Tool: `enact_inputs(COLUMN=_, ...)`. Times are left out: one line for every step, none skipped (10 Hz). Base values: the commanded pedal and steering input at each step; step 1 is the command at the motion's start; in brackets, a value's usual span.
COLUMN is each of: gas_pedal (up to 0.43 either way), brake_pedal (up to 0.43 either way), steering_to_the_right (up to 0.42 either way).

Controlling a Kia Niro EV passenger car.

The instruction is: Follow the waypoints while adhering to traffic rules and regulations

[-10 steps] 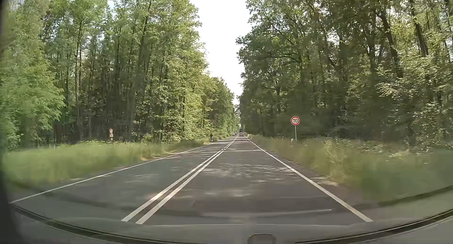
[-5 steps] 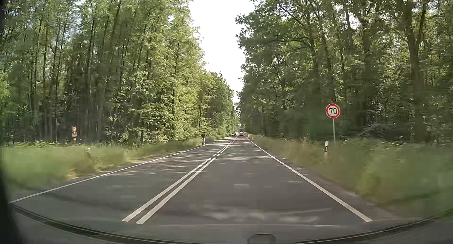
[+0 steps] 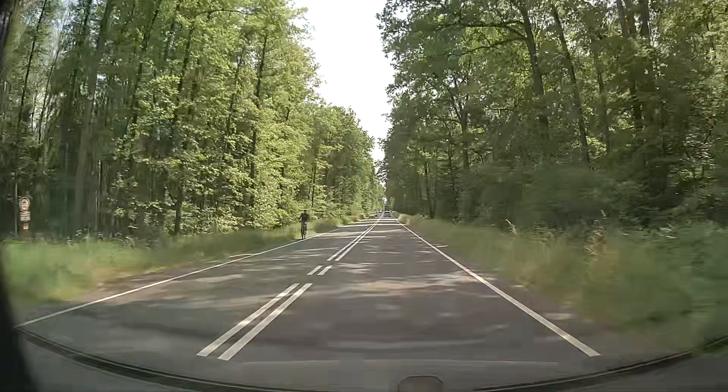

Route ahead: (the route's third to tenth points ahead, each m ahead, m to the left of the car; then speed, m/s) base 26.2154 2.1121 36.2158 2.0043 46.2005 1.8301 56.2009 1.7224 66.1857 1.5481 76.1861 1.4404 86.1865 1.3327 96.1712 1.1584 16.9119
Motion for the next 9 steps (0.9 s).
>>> enact_inputs(gas_pedal=0.087, brake_pedal=0.037, steering_to_the_right=0.0)
enact_inputs(gas_pedal=0.087, brake_pedal=0.03, steering_to_the_right=0.0)
enact_inputs(gas_pedal=0.087, brake_pedal=0.03, steering_to_the_right=0.0)
enact_inputs(gas_pedal=0.087, brake_pedal=0.037, steering_to_the_right=0.0)
enact_inputs(gas_pedal=0.087, brake_pedal=0.037, steering_to_the_right=0.0)
enact_inputs(gas_pedal=0.087, brake_pedal=0.03, steering_to_the_right=0.0)
enact_inputs(gas_pedal=0.087, brake_pedal=0.037, steering_to_the_right=0.0)
enact_inputs(gas_pedal=0.087, brake_pedal=0.037, steering_to_the_right=0.0)
enact_inputs(gas_pedal=0.087, brake_pedal=0.037, steering_to_the_right=0.0)
